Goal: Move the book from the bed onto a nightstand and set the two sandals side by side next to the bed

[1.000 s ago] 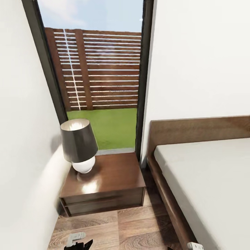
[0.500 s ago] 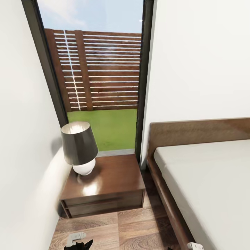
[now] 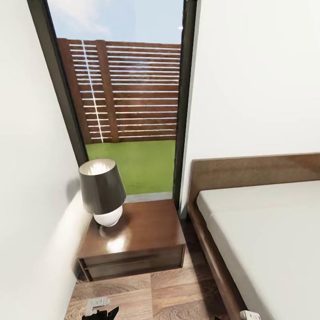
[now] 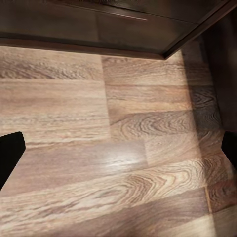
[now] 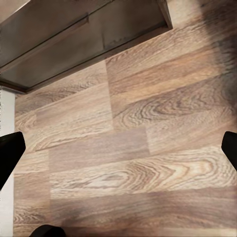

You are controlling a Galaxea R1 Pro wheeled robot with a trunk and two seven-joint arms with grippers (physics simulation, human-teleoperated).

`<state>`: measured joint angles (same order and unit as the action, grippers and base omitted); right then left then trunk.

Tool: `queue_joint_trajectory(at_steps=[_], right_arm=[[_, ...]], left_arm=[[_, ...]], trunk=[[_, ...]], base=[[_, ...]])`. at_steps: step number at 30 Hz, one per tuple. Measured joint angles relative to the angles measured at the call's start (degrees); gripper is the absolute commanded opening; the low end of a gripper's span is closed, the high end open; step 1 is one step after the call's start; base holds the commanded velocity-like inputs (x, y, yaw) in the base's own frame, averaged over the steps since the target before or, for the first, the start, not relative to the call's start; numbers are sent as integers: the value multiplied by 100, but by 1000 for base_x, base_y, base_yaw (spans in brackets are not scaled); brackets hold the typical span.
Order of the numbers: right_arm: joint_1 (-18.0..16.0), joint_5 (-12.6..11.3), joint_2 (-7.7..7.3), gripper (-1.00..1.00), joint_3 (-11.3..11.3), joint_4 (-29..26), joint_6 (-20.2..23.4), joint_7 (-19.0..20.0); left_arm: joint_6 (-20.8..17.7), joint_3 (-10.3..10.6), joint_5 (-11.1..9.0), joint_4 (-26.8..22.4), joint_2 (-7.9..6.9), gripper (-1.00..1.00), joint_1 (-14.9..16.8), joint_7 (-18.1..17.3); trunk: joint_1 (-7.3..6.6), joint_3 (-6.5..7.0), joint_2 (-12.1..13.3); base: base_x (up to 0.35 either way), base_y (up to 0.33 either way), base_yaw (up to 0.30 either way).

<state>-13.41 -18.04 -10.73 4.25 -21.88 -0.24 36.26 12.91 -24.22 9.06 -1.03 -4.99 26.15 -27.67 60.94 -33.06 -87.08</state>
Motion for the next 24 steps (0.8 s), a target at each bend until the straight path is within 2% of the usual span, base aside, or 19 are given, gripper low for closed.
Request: queue_joint_trajectory(at_steps=[24], right_arm=[[0, 3, 1, 100, -8, 0, 0, -1]], left_arm=[[0, 0, 0, 0, 0, 100, 0, 0]], trunk=[[-527, 431, 963]], base=[[0, 0, 0]])
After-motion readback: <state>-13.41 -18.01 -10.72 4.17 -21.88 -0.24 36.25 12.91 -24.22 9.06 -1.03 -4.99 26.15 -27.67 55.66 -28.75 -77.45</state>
